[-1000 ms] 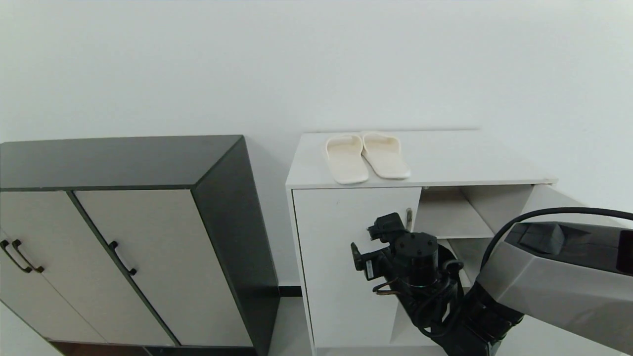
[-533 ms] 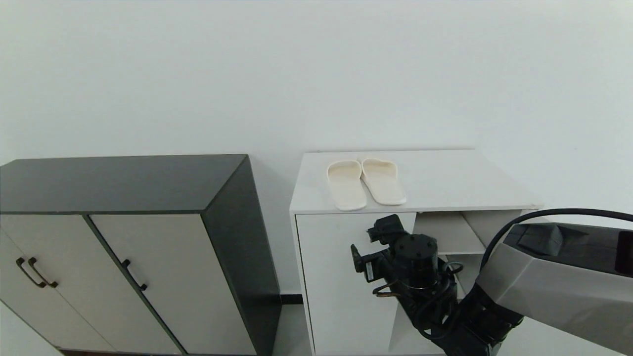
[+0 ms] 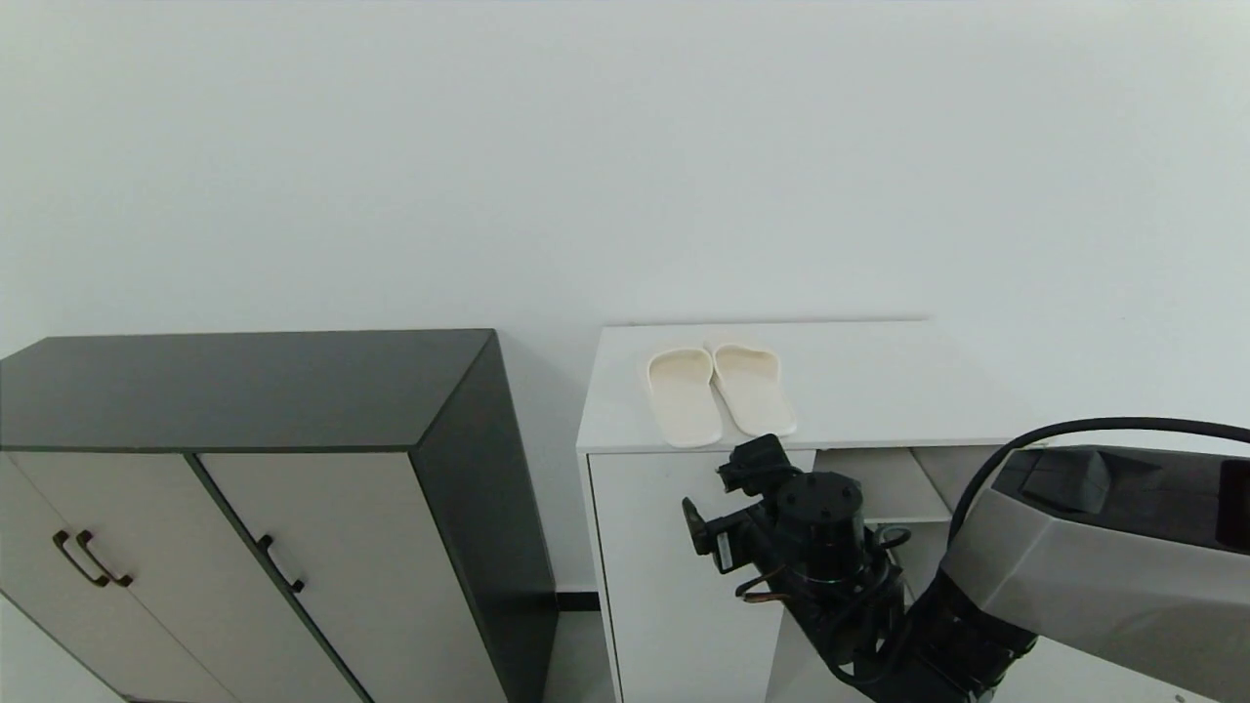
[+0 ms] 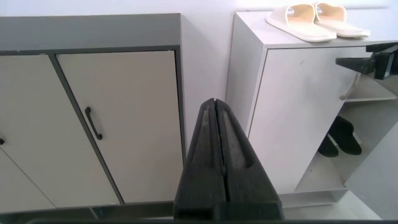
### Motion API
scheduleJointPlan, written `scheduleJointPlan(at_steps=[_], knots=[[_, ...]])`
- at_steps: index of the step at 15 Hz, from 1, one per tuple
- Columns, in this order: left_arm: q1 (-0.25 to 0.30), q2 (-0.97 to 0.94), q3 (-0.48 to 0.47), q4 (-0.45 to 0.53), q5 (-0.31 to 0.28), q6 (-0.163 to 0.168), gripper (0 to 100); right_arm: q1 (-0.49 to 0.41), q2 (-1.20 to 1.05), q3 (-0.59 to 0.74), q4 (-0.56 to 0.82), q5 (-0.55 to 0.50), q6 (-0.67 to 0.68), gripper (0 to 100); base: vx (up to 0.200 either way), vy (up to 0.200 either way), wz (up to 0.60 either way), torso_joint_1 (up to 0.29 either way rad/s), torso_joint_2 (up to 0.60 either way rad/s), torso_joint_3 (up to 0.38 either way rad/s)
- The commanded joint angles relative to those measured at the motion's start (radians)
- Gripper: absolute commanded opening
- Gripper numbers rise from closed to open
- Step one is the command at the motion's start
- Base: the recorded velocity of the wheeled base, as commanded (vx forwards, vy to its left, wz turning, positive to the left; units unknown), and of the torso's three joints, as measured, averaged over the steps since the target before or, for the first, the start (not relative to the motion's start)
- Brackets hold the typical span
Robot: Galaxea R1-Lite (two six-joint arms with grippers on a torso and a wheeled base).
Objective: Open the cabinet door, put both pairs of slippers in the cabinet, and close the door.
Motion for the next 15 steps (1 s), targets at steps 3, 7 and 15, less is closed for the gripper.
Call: scheduleJointPlan(at_steps=[3,7,15], knots=[[0.000,0.001,0.000,0.000,0.000,0.006,0,0.012,-0.154,0.014,0.178,0.026,0.006,100,0.000,0.000,0.00,0.000,0.00,0.000],[0.000,0.001,0.000,0.000,0.000,0.006,0,0.050,-0.403,-0.204,0.676,-0.011,0.203,100,0.000,0.000,0.00,0.000,0.00,0.000],[0.000,0.001,0.000,0.000,0.002,0.002,0,0.026,-0.180,-0.241,0.475,-0.156,0.166,100,0.000,0.000,0.00,0.000,0.00,0.000]])
